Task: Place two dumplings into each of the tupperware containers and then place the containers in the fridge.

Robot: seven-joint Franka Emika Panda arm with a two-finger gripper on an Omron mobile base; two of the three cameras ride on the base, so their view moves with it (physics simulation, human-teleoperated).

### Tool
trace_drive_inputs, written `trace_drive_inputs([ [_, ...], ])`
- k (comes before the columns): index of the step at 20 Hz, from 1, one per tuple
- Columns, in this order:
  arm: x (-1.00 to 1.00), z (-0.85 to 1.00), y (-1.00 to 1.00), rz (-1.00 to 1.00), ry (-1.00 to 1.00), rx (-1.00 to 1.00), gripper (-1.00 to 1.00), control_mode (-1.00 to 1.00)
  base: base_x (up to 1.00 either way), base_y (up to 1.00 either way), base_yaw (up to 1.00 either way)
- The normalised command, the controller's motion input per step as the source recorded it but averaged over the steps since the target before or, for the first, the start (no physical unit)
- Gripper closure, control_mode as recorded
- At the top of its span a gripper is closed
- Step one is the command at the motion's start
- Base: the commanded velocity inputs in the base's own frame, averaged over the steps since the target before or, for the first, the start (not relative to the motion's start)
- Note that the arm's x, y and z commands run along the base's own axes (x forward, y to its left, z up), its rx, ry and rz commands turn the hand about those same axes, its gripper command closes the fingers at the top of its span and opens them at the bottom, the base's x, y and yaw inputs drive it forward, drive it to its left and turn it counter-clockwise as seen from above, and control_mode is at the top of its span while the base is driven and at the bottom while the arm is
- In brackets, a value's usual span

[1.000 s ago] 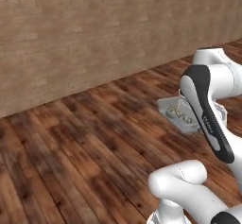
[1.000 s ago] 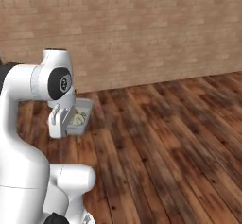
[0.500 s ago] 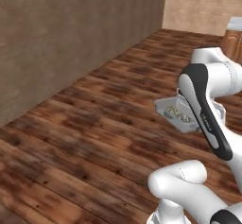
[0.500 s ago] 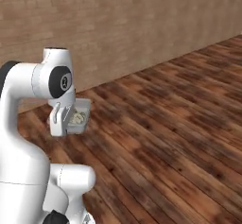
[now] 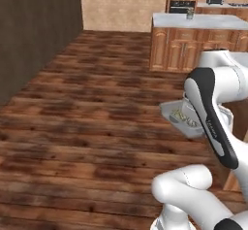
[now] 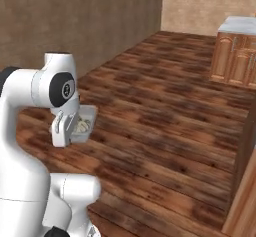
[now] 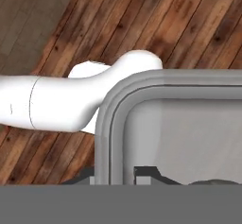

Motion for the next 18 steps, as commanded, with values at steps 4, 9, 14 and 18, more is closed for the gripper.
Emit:
trace_drive_inputs([
  [4,0.00,0.00,0.00,0.00,0.00,0.00,1.00,1.00,1.00,0.41,-0.37],
  [9,0.00,0.00,0.00,0.00,0.00,0.00,1.00,1.00,1.00,0.46,-0.42],
  [14,0.00,0.00,0.00,0.00,0.00,0.00,1.00,1.00,0.95,0.59,-0.58],
  [18,0.00,0.00,0.00,0.00,0.00,0.00,1.00,1.00,1.00,0.84,-0.55],
])
